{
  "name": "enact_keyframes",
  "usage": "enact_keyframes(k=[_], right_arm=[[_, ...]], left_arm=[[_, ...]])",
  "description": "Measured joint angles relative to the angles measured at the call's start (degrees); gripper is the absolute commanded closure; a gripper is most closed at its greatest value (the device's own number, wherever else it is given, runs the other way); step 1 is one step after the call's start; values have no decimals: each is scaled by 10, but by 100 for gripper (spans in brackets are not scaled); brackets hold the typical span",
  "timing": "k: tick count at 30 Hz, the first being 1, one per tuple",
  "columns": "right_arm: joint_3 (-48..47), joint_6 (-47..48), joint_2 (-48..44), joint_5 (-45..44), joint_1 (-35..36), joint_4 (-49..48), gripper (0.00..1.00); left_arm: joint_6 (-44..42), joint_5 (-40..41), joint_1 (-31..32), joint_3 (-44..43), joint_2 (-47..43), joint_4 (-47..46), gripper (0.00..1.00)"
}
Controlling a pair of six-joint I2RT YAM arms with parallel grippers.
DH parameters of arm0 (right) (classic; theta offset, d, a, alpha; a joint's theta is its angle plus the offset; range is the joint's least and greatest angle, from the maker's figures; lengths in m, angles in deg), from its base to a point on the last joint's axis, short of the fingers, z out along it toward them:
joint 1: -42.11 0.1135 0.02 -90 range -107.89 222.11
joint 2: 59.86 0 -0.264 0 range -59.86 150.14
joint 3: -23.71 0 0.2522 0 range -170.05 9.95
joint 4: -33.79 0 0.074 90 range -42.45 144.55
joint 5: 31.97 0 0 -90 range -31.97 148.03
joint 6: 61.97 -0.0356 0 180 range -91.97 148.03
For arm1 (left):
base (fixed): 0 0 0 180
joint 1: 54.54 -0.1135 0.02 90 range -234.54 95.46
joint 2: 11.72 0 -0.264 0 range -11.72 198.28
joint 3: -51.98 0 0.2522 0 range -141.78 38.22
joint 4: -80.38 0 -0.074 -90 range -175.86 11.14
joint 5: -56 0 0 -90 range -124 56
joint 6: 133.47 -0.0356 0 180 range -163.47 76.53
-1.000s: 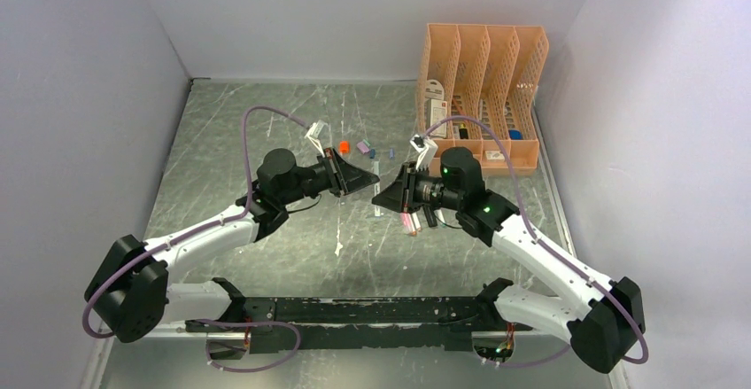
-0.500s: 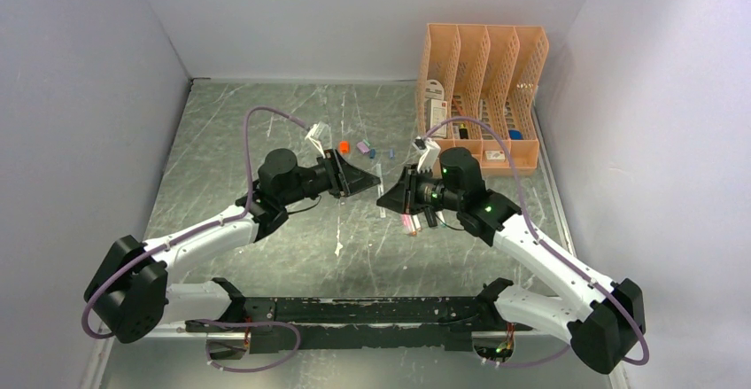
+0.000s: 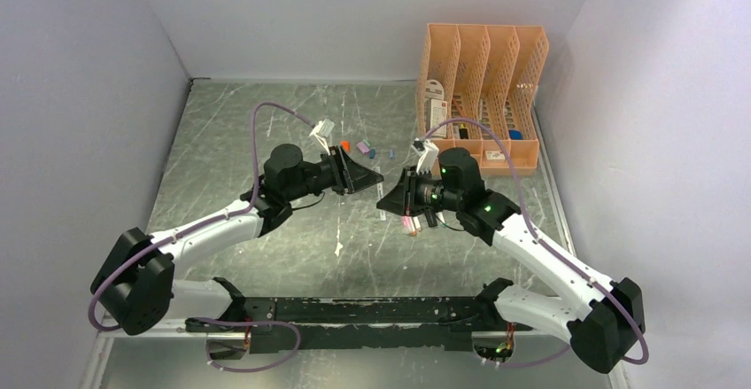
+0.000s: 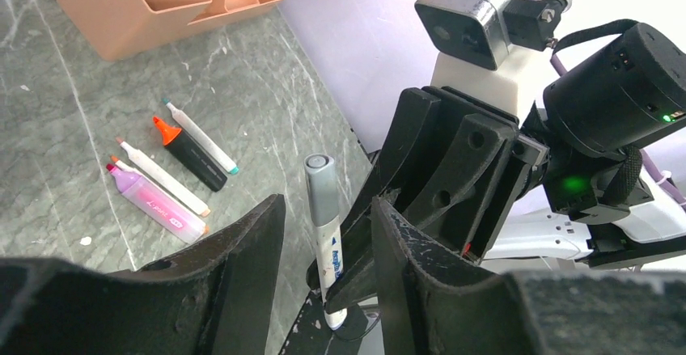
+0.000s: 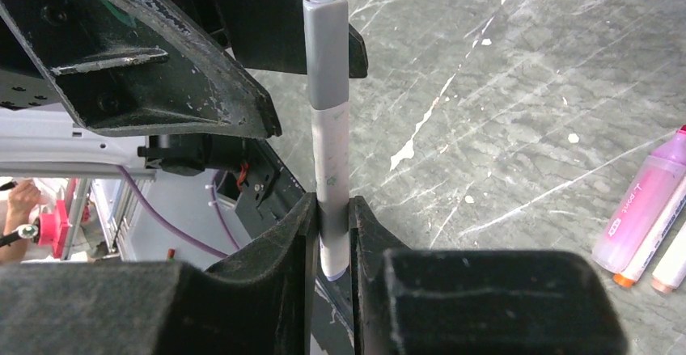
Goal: Open the pen caps
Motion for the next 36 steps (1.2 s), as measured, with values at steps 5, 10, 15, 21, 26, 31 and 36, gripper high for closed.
enact_keyframes(k=[5, 10, 15, 21, 26, 31, 36], right_arm=[[0, 1, 8, 7, 0, 4, 92], [0, 2, 16, 11, 0, 7, 93], [0, 2, 18, 10, 0, 12, 93], [1, 3, 24, 9, 0, 12, 95], [5, 2, 45, 14, 0, 0, 96], [24, -7, 67, 23, 0, -35, 97], [46, -20, 74, 24, -2, -72, 98]], left_arm=[[-4, 0, 0, -7, 13, 0, 53], [-7, 0, 0, -8, 23, -1, 67], [-9, 0, 0, -8, 29, -1, 90], [-11, 0, 2, -12, 33, 5, 93], [-29, 8, 2, -13, 33, 26, 93], [-64, 22, 2, -29, 41, 75, 93], [-95, 24, -2, -62, 59, 128, 93]])
